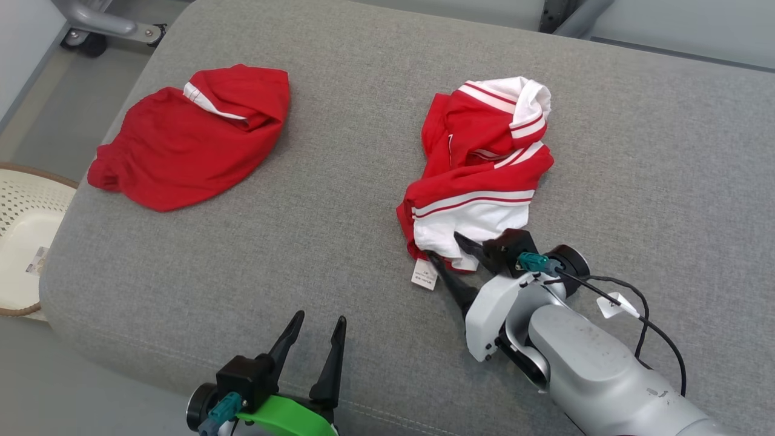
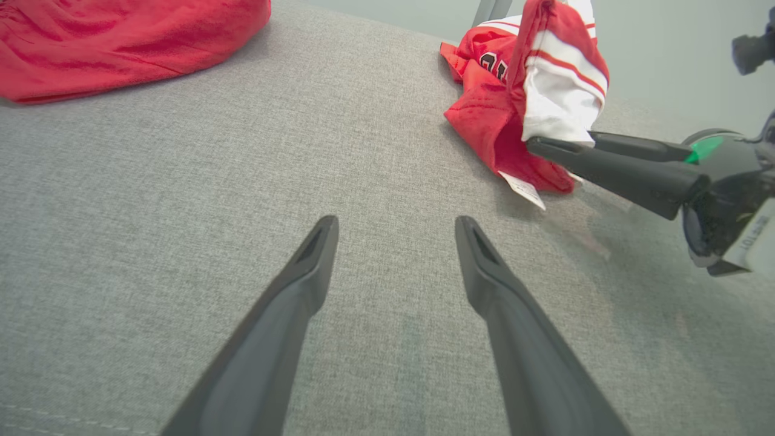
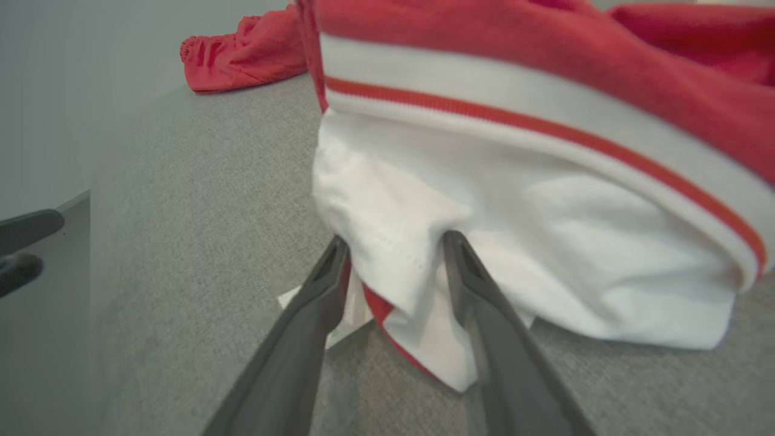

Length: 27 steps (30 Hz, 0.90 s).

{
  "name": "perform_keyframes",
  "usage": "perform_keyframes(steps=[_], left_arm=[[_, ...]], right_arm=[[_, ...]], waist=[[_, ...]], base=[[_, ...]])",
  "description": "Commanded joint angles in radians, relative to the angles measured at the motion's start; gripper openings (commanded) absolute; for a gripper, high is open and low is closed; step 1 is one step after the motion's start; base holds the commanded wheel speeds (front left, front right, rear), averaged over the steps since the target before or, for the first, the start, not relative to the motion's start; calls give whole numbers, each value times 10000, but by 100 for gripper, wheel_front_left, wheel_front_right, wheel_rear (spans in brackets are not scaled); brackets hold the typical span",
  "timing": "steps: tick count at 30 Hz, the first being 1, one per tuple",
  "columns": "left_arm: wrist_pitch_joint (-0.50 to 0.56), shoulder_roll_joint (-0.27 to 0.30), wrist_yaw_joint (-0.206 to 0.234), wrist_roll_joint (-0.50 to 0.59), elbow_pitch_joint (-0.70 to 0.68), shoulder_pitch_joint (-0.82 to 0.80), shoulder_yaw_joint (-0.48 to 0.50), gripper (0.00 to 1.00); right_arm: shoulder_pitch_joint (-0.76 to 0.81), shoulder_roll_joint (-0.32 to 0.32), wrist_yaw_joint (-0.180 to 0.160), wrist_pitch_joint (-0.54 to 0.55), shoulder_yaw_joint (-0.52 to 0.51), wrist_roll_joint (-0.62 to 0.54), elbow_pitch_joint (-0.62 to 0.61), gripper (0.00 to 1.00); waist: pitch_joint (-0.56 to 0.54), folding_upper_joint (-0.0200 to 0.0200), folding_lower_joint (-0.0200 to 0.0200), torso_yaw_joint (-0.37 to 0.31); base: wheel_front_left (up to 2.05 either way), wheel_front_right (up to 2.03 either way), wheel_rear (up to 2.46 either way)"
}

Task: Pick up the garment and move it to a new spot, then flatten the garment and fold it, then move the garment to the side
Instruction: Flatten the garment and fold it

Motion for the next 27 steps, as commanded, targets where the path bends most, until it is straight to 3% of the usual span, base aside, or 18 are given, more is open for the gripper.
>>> perform_keyframes(steps=[1,12,24,27], left_arm=[[4,20,38,-99,-42,-31,52,100],[5,20,16,83,64,95,176,100],[6,21,-43,353,153,428,518,100],[6,23,-53,270,100,384,478,100]], right_arm=[[-35,12,-5,-26,-67,-71,-12,0],[632,-454,-5,-26,-791,-283,-843,0],[639,-2235,-6,-28,-3032,-1032,-1922,0],[844,-2386,-6,-28,-3467,-920,-1907,0]], waist=[[18,0,0,-47],[-373,0,0,-999],[-1079,0,0,-2478],[-1104,0,0,-2735]], base=[[0,0,0],[0,0,0],[0,0,0],[0,0,0]])
